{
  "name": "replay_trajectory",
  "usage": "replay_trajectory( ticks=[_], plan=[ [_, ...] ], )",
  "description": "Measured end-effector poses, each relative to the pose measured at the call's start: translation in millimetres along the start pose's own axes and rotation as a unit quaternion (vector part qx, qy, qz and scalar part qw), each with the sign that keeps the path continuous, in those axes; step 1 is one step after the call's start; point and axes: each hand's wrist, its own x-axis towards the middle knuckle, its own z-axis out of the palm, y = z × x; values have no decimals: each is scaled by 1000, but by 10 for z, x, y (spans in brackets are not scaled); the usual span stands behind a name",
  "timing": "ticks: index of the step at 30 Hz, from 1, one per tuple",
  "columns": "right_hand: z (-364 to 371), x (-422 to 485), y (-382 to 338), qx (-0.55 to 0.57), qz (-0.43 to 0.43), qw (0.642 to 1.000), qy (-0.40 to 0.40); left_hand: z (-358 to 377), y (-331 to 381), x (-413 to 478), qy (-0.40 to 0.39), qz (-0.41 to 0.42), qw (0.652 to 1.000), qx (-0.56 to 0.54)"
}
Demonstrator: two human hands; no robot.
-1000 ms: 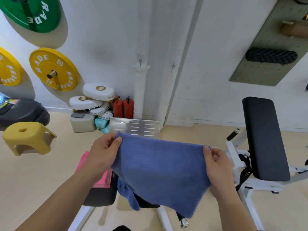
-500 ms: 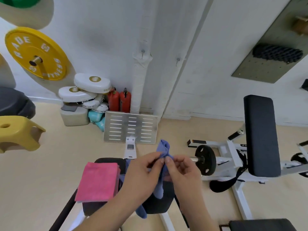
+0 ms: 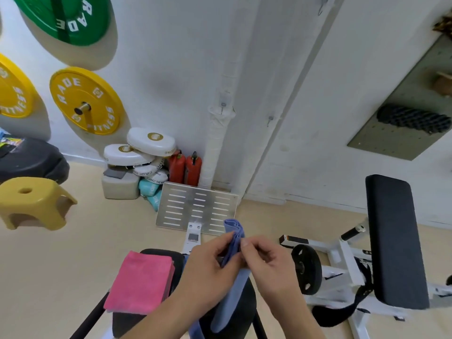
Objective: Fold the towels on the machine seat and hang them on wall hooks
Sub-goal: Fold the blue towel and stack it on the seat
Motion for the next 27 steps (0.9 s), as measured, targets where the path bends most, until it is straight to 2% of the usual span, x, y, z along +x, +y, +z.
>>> replay_trajectory(
  ticks=[4, 8, 10, 14, 16, 20, 24, 27],
  plan=[
    [-231, 8, -44, -75, -64, 995, -25, -21, -13, 20, -22, 37, 998, 36],
    [-498, 58, -44, -150, -112, 975, -120, -29, 83, 34, -112, 68, 990, 57],
    [-571, 124, -46, -173, -149, 967, -114, 2, 165, 57, -125, 80, 989, 25],
    [-678, 233, -51, -211, -188, 957, -60, 90, 128, 131, -127, 35, 991, -35],
    [-732, 246, -24, -200, -174, 963, -42, 113, -16, 165, -163, 13, 986, 21],
    [-884, 312, -22, -181, -90, 978, 52, 170, -311, 165, -268, -34, 945, 183],
    [-1160, 460, 138, -231, -10, 964, 130, 155, -506, 133, -284, -48, 917, 276],
    [-1360, 519, 385, -234, 35, 958, 161, 97, -591, 118, -266, -58, 931, 244]
  ],
)
